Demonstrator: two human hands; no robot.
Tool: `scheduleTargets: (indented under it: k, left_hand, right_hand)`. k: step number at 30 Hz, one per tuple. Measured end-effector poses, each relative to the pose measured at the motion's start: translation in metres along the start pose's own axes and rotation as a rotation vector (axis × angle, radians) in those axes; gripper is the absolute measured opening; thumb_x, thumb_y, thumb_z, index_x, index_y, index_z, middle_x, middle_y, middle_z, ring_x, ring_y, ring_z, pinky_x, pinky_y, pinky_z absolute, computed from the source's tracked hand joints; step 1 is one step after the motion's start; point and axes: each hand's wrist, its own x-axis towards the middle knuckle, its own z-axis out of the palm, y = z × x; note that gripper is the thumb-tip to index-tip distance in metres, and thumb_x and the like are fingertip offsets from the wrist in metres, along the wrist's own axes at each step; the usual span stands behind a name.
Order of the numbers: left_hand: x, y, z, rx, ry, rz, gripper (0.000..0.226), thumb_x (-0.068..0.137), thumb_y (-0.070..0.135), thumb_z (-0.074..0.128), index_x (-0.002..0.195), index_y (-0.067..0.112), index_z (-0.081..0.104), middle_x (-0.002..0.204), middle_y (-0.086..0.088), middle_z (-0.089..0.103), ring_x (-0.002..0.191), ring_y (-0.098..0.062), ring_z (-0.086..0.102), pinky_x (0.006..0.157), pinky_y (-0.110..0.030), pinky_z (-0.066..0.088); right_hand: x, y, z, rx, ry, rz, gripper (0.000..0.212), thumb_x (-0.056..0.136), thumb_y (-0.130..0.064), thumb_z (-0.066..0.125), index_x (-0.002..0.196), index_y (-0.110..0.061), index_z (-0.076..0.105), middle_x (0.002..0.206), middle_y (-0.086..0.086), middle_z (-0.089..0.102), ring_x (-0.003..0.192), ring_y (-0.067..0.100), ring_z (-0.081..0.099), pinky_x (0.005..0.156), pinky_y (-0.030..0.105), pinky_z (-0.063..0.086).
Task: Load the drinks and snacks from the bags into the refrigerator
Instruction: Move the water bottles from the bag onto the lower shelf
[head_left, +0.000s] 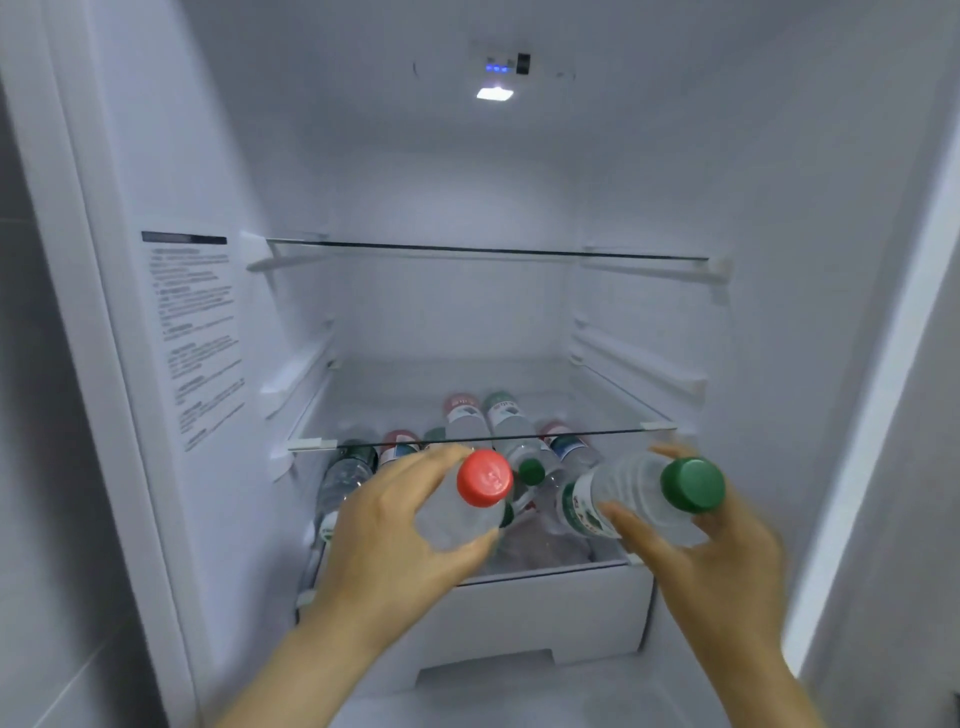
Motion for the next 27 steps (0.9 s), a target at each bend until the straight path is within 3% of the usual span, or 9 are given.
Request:
scheduleTargets:
  k: [3,6,10,14,18,20,22,24,27]
  left_hand:
    - [0.001,-0.013,0.008,-0.025,-0.003,0.014,0.053,0.061,0.041,0.082,0.110,0.039,0.060,0.102,0.038,0.058,0.098,0.017,0.052,0.081,0.000,0.036]
    - [0.004,-0.017,0.017,-0.043,-0.007,0.035,0.049,0.065,0.044,0.076,0.110,0.037,0.059,0.099,0.038,0.057,0.097,0.021,0.050,0.081,0.002,0.036]
    - [0.006,-0.020,0.027,-0.030,-0.024,0.048,0.047,0.066,0.046,0.071,0.110,0.035,0.061,0.103,0.033,0.058,0.100,0.020,0.049,0.083,0.002,0.037]
    - [0.013,-0.027,0.035,0.036,-0.061,0.044,0.050,0.065,0.042,0.076,0.113,0.030,0.063,0.108,0.022,0.064,0.104,0.012,0.052,0.089,-0.001,0.037]
    - [0.014,-0.031,0.037,0.064,-0.067,0.023,0.053,0.063,0.037,0.081,0.113,0.028,0.065,0.110,0.020,0.065,0.105,0.008,0.056,0.088,-0.008,0.043]
    - [0.014,-0.031,0.038,0.066,-0.065,0.024,0.054,0.062,0.036,0.083,0.112,0.027,0.066,0.110,0.021,0.065,0.105,0.009,0.056,0.088,-0.007,0.043]
    - [0.013,-0.031,0.041,0.069,-0.065,0.025,0.053,0.063,0.037,0.081,0.112,0.026,0.066,0.111,0.021,0.065,0.107,0.009,0.055,0.089,-0.007,0.042]
    - [0.013,-0.030,0.043,0.073,-0.067,0.027,0.052,0.064,0.041,0.076,0.113,0.025,0.066,0.112,0.020,0.064,0.108,0.009,0.055,0.091,-0.005,0.040]
    - [0.015,-0.029,0.044,0.078,-0.075,0.022,0.053,0.065,0.043,0.076,0.113,0.025,0.066,0.111,0.020,0.065,0.107,0.009,0.055,0.092,-0.005,0.038]
  right_hand:
    - [-0.001,0.012,0.008,0.004,0.065,0.045,0.060,0.053,-0.038,0.084,0.110,-0.034,0.066,0.086,-0.030,0.068,0.089,-0.013,0.061,0.071,-0.004,0.040]
    - [-0.001,0.026,0.014,0.047,0.091,0.072,0.058,0.056,-0.021,0.089,0.109,-0.029,0.066,0.083,-0.030,0.068,0.087,-0.016,0.060,0.067,-0.005,0.041]
    - [0.005,0.039,0.025,0.074,0.135,0.123,0.060,0.053,-0.040,0.084,0.111,-0.031,0.067,0.095,-0.028,0.068,0.091,-0.005,0.063,0.072,-0.003,0.042]
    - [0.017,0.047,0.038,0.112,0.180,0.123,0.058,0.053,-0.043,0.080,0.108,-0.033,0.063,0.087,-0.038,0.064,0.086,-0.018,0.059,0.072,-0.004,0.040]
    - [0.025,0.061,0.052,0.134,0.228,0.076,0.058,0.059,-0.016,0.087,0.113,-0.014,0.066,0.099,-0.011,0.067,0.085,-0.017,0.057,0.069,-0.007,0.037]
    - [0.026,0.068,0.060,0.110,0.228,0.074,0.058,0.059,-0.021,0.086,0.113,-0.020,0.064,0.097,-0.023,0.064,0.087,-0.010,0.057,0.070,-0.007,0.038]
    - [0.023,0.074,0.065,0.132,0.221,0.102,0.059,0.058,-0.029,0.083,0.112,-0.030,0.060,0.094,-0.036,0.059,0.087,-0.017,0.056,0.073,-0.006,0.037]
    - [0.020,0.083,0.067,0.146,0.208,0.114,0.062,0.059,-0.022,0.085,0.115,-0.029,0.059,0.100,-0.033,0.058,0.088,-0.025,0.053,0.074,-0.006,0.037]
    - [0.019,0.098,0.069,0.107,0.105,0.149,0.064,0.063,-0.017,0.087,0.121,-0.024,0.060,0.109,-0.015,0.065,0.096,-0.019,0.055,0.082,-0.002,0.040]
